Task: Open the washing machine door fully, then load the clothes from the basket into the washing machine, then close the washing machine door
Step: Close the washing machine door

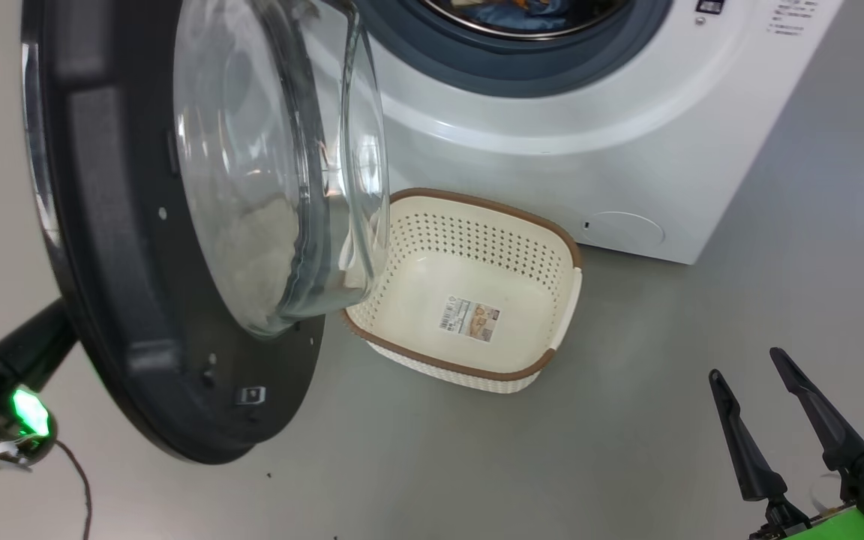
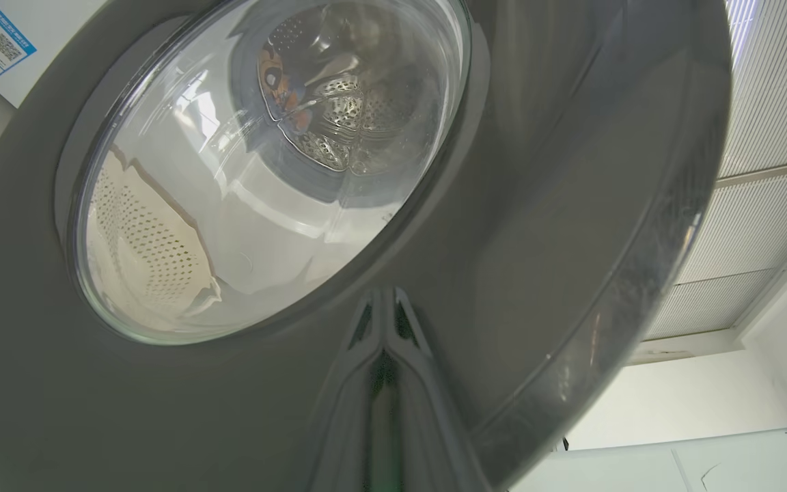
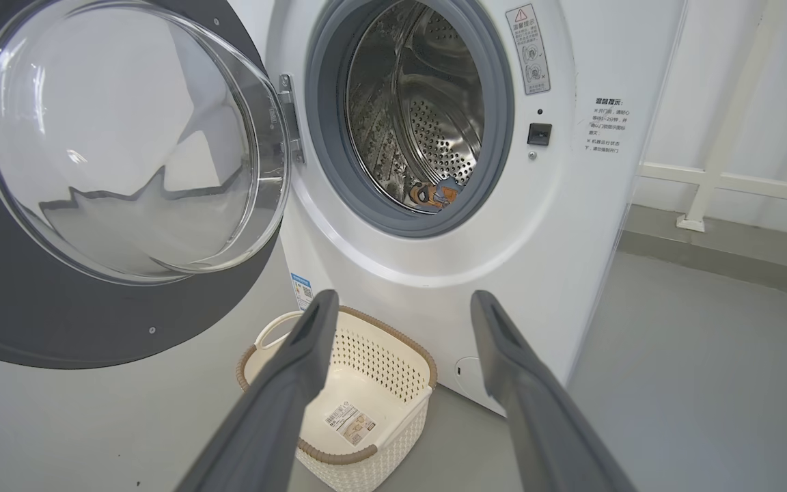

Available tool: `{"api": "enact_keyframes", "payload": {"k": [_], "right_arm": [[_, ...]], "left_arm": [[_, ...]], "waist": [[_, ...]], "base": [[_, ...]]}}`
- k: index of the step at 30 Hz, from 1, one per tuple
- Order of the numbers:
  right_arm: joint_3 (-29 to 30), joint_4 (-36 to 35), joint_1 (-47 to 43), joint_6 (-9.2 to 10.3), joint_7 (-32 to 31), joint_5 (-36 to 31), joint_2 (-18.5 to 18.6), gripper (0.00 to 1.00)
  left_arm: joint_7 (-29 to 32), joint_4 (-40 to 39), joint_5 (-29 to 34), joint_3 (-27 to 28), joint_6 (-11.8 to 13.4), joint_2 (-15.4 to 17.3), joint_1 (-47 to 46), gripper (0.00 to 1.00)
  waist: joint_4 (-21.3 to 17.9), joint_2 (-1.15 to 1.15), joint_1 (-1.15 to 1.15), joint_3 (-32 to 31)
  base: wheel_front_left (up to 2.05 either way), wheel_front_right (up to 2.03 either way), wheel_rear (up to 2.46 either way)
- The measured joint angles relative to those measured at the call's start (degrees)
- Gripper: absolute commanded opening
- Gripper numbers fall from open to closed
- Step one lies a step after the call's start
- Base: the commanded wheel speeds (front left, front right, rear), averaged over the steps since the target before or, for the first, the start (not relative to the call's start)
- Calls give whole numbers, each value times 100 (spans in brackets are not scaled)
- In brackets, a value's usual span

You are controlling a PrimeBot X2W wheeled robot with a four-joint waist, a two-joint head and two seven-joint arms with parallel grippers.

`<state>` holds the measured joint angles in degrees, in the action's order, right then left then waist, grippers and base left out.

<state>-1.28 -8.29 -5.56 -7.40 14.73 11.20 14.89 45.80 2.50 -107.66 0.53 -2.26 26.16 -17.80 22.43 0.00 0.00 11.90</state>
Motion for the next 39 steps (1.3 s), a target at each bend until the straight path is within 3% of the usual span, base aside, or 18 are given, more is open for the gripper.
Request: {"api": "enact_keyframes", "payload": {"k": [16,39], "right_arm": [[-13,-7,308,0,0,-41,-154,100],[-80,78,573,0,0,-30,-449,100]], "left_arm": [[103,-359,-14,-293,-3,-259,-16,0],[-113,-114,183,-482,15,-636,-790,0]], "waist": [[-690,0,0,146],[-2147,0,0,234]], "base": [[0,0,0],[0,0,0]]}}
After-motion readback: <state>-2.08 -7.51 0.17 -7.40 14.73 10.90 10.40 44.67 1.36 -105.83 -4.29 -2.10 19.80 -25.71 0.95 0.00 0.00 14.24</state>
